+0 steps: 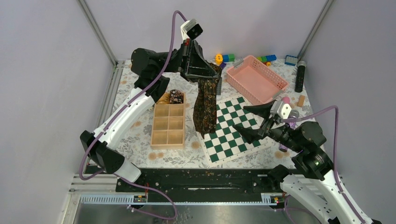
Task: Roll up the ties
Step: Flatten out the tie at the center of the board.
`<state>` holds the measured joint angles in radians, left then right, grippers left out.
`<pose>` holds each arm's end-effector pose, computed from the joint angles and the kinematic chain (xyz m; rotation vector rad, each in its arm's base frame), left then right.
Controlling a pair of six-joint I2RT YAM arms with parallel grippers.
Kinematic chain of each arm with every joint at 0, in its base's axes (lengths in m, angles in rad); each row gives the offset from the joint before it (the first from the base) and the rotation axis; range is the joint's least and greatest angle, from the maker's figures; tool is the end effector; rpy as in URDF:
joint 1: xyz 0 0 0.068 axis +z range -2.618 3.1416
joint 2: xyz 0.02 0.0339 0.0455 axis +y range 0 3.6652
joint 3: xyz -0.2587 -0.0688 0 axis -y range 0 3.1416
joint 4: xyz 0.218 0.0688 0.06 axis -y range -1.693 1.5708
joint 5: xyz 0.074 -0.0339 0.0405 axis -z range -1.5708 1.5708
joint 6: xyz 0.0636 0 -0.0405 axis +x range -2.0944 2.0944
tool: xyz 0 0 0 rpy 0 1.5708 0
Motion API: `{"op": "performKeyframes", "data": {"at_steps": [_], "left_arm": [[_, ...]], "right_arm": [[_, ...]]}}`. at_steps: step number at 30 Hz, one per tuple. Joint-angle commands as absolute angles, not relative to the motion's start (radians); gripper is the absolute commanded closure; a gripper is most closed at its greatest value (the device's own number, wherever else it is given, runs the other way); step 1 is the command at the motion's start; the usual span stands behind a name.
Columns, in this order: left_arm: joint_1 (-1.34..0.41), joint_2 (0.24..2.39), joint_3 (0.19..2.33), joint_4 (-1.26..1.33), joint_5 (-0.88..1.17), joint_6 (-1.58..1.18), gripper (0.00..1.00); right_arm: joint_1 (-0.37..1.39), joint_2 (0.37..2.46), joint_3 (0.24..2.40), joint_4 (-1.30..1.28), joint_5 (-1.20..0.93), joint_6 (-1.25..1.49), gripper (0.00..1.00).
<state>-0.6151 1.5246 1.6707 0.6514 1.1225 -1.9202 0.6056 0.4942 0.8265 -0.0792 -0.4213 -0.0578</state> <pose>0.2005 -0.2118 0.5357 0.6052 1.6917 -2.4727 0.0728 0.0821 0.3971 -0.7795 1.1367 0.7376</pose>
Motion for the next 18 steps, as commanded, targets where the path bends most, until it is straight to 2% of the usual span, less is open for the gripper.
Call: {"op": "performKeyframes", "data": {"at_steps": [1, 10, 18], "left_arm": [[-0.625, 1.470, 1.692, 0.714, 1.140, -1.909, 1.00], [-0.662, 1.483, 1.689, 0.718, 1.133, -1.903, 1.00], [-0.678, 1.508, 1.714, 0.722, 1.123, -1.904, 1.00]], "right_arm": [[0.612, 0.486, 0.783, -0.132, -0.435, -0.066, 0.14], [0.618, 0.584, 0.663, 0.186, -0.389, 0.149, 0.13], [0.677, 0.669, 0.639, 0.323, -0.315, 0.160, 0.09]]}}
